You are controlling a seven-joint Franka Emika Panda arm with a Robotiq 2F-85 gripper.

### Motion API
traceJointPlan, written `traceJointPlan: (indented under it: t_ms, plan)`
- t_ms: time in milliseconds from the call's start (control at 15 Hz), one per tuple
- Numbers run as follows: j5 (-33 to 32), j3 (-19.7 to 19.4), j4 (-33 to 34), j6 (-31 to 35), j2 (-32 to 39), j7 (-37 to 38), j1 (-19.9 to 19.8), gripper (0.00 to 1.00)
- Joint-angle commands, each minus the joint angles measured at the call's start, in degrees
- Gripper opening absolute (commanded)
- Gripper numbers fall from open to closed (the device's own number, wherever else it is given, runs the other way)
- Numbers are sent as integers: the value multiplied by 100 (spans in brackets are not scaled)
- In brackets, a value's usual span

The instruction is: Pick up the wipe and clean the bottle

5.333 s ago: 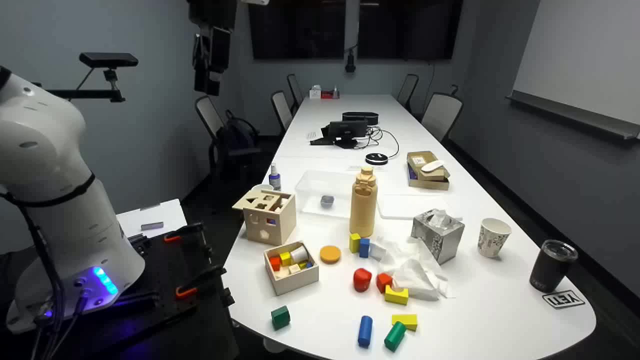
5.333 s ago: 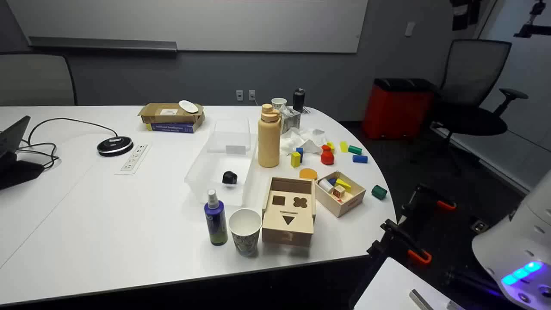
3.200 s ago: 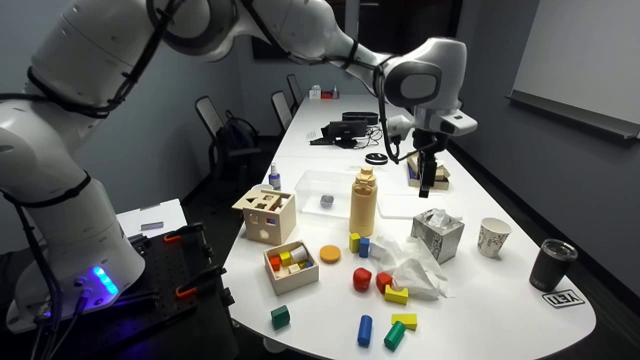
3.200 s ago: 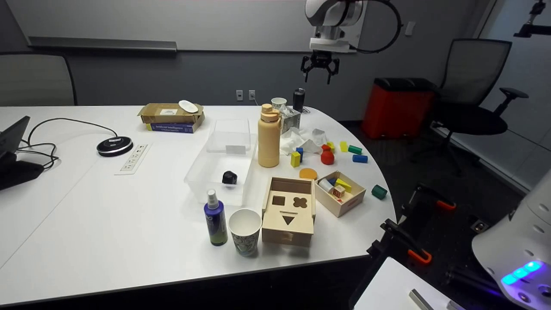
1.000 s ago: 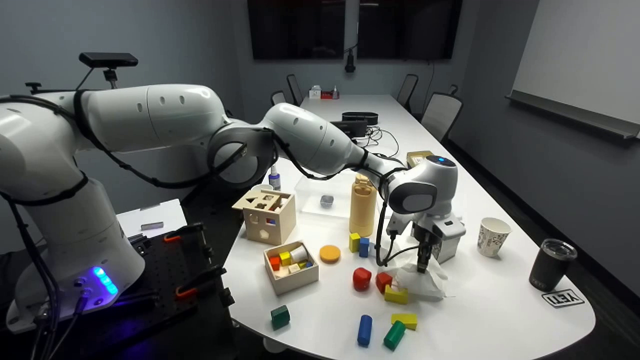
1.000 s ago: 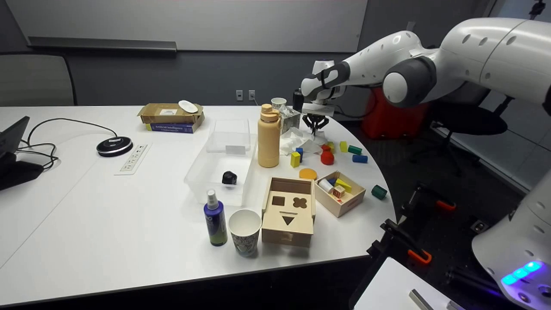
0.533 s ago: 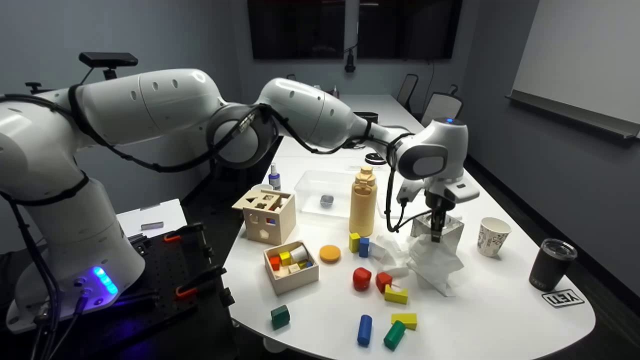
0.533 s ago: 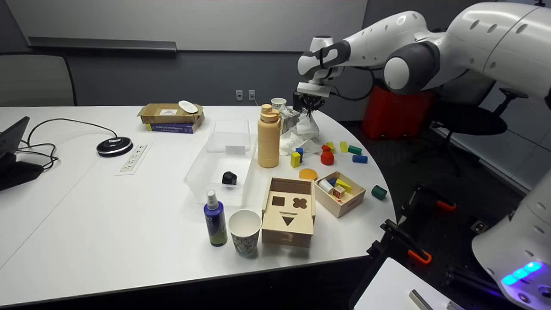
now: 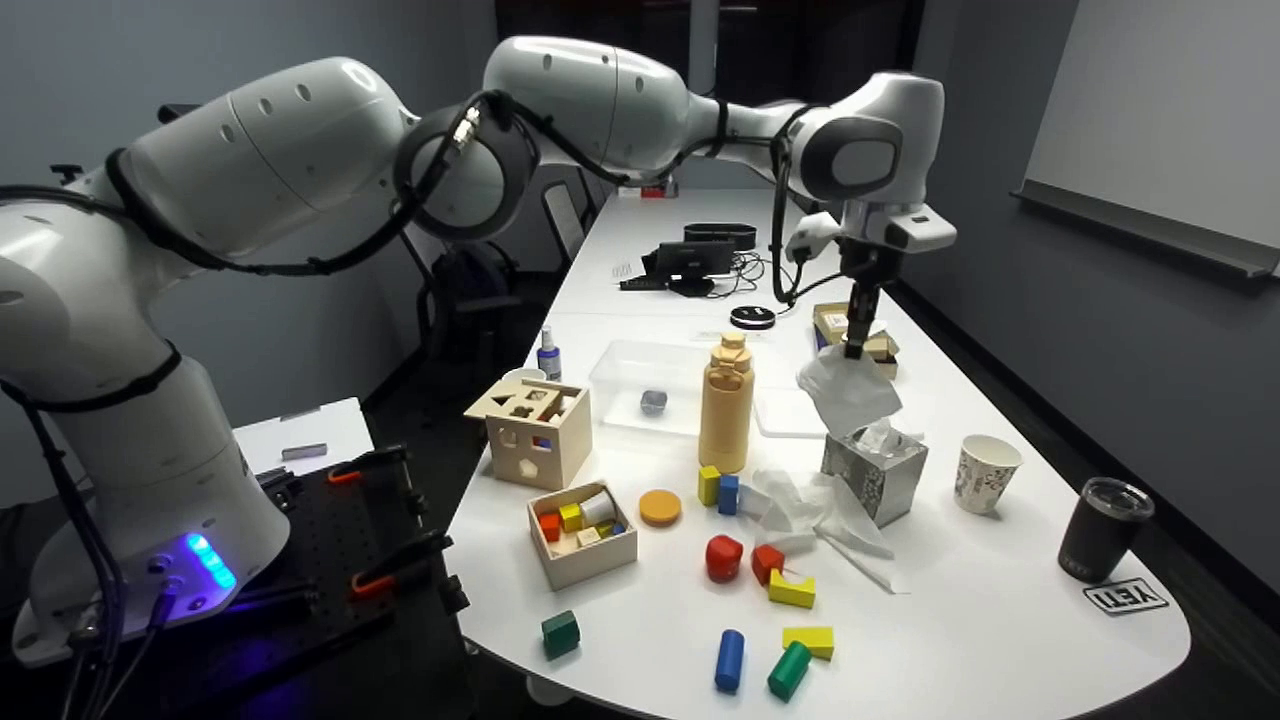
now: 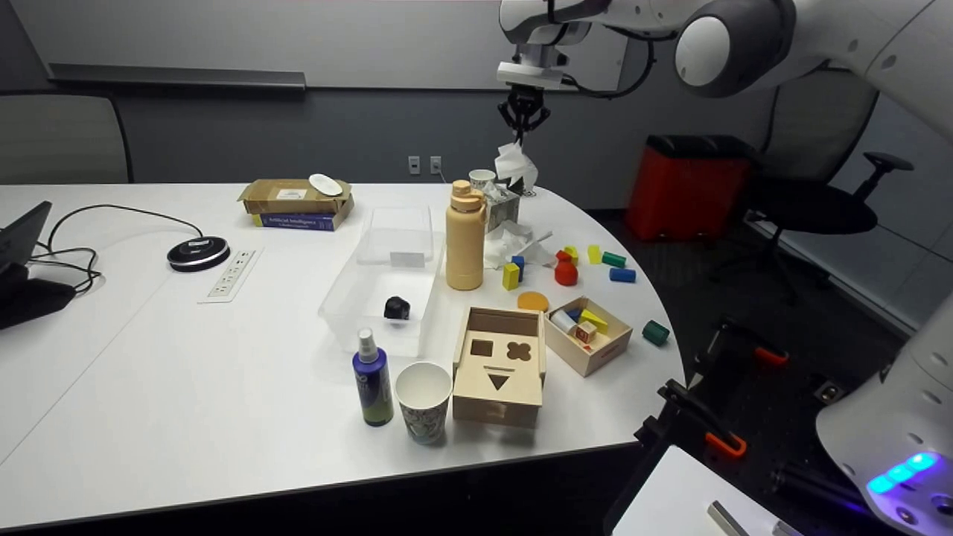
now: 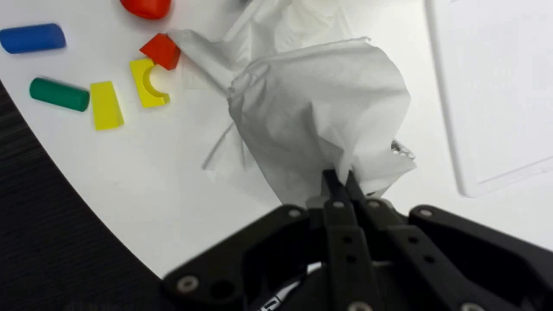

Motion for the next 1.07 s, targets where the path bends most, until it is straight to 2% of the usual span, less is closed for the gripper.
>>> traceJointPlan:
  t_ms: [0,333,1000]
  plan:
    - [120,209,-525,-70,-670,-55,260,0]
    - [92,539,-963,64,-1052,-74,685,0]
    - [-53,540,-3266,438,-1928,-116,1240,0]
